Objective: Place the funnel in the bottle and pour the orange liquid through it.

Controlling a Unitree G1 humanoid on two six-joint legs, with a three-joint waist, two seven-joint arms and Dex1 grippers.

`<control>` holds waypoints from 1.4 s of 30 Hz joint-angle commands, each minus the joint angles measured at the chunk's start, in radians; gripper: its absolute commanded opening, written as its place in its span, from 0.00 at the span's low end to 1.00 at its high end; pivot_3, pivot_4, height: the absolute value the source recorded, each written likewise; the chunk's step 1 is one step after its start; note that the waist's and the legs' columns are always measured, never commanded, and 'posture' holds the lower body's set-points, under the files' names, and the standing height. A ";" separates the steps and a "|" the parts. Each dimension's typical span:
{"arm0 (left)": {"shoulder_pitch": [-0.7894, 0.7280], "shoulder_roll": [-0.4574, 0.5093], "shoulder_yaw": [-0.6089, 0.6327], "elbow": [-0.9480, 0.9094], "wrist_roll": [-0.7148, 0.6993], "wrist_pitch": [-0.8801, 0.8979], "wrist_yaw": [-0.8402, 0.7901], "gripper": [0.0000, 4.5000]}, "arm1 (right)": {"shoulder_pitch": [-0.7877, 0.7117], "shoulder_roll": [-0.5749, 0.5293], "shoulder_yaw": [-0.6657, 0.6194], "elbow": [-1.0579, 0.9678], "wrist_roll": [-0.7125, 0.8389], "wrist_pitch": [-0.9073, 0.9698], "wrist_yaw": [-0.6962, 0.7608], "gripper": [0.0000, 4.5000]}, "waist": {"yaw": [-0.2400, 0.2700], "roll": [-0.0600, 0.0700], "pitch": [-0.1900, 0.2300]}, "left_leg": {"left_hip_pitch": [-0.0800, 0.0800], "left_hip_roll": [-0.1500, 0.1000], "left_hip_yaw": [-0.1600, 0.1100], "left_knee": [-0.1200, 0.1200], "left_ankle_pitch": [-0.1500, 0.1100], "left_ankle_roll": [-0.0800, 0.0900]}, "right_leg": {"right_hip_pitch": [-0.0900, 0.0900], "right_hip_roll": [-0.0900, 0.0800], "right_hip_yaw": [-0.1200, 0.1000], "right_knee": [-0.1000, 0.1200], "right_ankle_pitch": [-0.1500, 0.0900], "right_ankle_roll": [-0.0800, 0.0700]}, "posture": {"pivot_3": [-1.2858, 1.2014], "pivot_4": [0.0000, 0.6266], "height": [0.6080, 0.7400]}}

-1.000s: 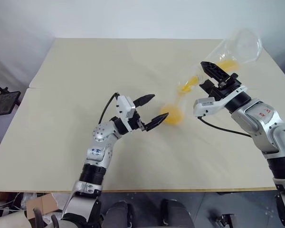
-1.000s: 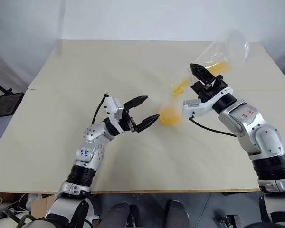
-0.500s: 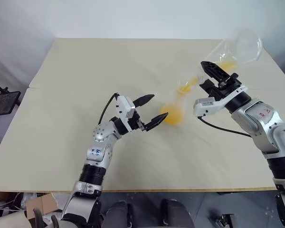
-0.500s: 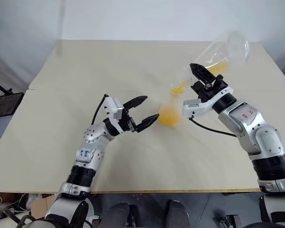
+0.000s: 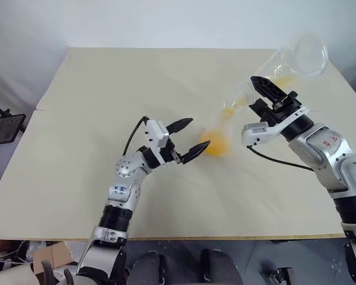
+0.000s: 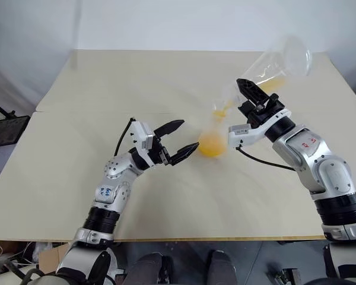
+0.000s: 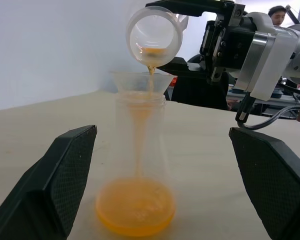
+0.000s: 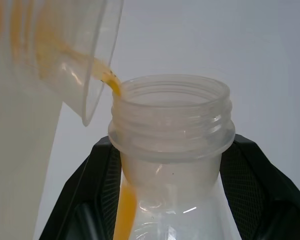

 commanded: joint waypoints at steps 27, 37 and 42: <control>0.002 -0.015 -0.010 -0.051 -0.004 -0.011 0.006 1.00 | -0.059 -0.026 -0.006 0.017 -0.058 -0.052 -0.085 0.54 | 0.000 0.000 0.000 | 0.000 0.000 0.000 0.000 0.000 0.000 | 0.000 0.000 0.000 0.000 0.000 0.000 | 0.52 0.24 1.00; 0.004 -0.016 -0.011 -0.053 -0.005 -0.010 0.004 1.00 | -0.058 -0.026 -0.005 0.026 -0.061 -0.053 -0.088 0.54 | 0.000 0.000 0.000 | 0.000 0.000 0.000 0.000 0.000 0.000 | 0.000 0.000 0.000 0.000 0.000 0.000 | 0.52 0.24 1.00; 0.003 -0.015 -0.011 -0.054 -0.005 -0.008 0.004 1.00 | -0.044 -0.011 -0.016 0.018 -0.023 -0.047 -0.072 0.54 | 0.000 0.000 0.000 | 0.000 0.000 0.000 0.000 0.000 0.000 | 0.000 0.000 0.000 0.000 0.000 0.000 | 0.52 0.24 1.00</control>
